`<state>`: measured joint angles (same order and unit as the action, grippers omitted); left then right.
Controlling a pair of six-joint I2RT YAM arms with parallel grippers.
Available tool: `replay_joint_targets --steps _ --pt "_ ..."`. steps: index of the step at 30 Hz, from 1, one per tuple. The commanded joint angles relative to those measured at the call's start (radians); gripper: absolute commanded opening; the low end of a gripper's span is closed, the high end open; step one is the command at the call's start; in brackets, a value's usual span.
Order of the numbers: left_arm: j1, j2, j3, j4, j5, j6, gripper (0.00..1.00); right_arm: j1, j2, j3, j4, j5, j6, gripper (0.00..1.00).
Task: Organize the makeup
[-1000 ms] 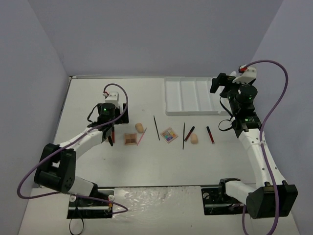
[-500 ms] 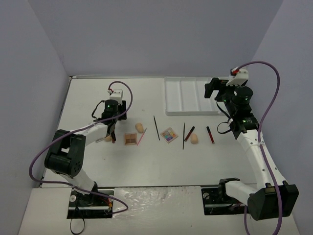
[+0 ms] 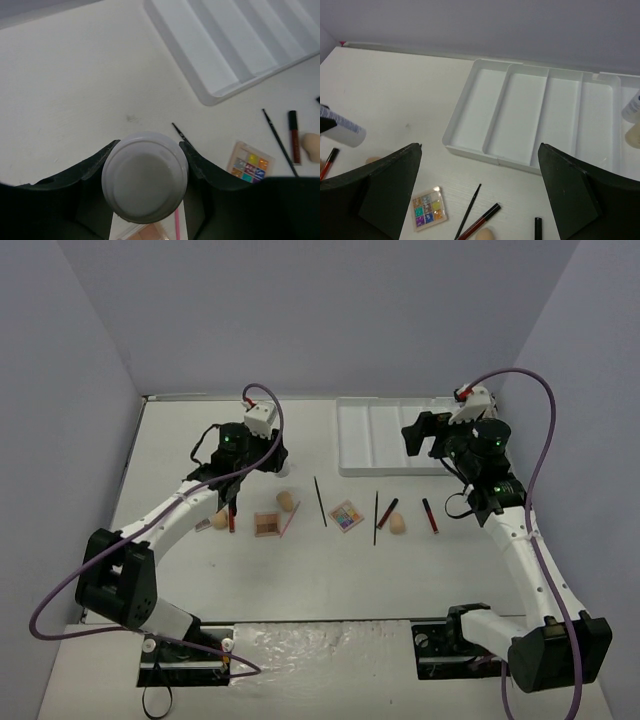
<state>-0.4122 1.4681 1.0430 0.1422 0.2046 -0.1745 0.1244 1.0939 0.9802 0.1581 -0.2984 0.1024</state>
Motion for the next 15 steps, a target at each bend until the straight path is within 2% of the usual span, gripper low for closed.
replay_joint_targets --steps 1,5,11,15 --pt "-0.022 -0.074 0.160 -0.087 0.222 0.071 0.00 0.044 -0.009 0.059 0.025 -0.153 -0.053 0.99" --pt "-0.030 -0.070 0.240 -0.217 0.356 0.145 0.00 0.086 0.028 0.132 -0.013 -0.270 -0.078 0.94" --pt "-0.036 -0.058 0.363 -0.396 0.554 0.290 0.00 0.172 0.078 0.211 -0.031 -0.353 -0.090 0.89" --pt "-0.061 -0.054 0.352 -0.406 0.547 0.318 0.00 0.185 0.068 0.224 -0.042 -0.296 -0.092 0.87"
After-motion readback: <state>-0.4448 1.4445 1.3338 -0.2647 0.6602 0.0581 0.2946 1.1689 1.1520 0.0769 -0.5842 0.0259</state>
